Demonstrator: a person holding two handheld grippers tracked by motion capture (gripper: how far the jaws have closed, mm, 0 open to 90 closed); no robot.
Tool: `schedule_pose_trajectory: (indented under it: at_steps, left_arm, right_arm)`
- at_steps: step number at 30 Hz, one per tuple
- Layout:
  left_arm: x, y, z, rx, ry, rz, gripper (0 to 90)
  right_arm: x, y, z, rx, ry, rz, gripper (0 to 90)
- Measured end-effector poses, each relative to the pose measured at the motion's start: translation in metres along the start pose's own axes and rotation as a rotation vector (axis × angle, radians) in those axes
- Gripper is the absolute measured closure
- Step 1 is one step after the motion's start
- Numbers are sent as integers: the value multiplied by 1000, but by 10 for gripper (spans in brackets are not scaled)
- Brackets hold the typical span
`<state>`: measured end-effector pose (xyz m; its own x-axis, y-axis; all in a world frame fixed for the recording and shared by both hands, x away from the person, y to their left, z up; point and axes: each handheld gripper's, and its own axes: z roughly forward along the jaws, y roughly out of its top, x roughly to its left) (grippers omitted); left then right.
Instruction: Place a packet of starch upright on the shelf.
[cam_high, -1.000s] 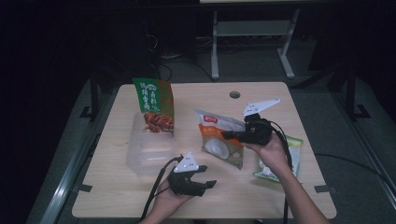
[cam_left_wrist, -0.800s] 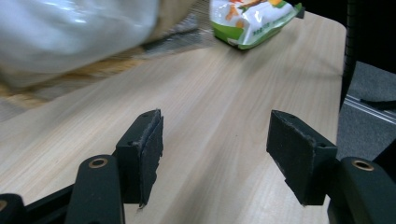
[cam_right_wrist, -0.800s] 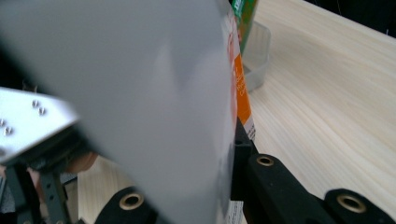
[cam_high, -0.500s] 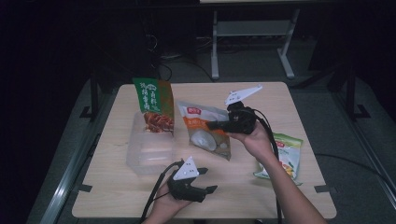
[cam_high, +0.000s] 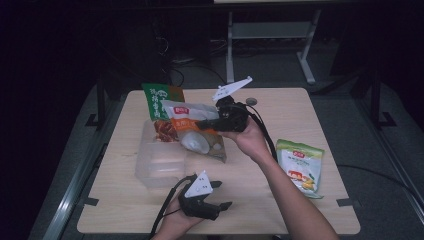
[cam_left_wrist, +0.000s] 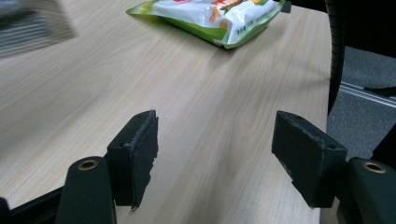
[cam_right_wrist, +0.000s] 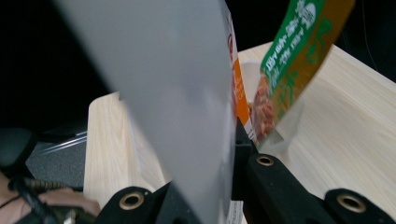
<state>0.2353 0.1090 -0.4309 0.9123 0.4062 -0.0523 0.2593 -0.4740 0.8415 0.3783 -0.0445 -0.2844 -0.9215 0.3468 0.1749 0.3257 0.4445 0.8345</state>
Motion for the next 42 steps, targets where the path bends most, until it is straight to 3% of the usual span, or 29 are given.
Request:
schedule_pose_trajectory:
  at_steps: [6,10,12,15,24,33,42]
  left_arm:
    - [0,-1,0,-3,0,3,306]
    - [2,-2,-1,0,8,8,297]
    - [3,-2,-1,-3,8,8,296]
    - [3,-3,-2,-7,11,8,296]
    - [4,-4,-3,-13,16,-2,285]
    - [6,-7,-5,-17,37,-8,279]
    - [10,-10,-9,-20,42,-15,283]
  right_arm:
    - [-1,15,19,4,13,-24,898]
    - [0,22,33,2,32,-1,898]
    - [-2,25,40,7,31,-24,898]
    - [-2,29,51,6,34,-17,898]
    - [-2,34,79,27,25,-9,898]
    - [0,42,104,27,51,3,898]
    - [-2,37,129,46,76,20,898]
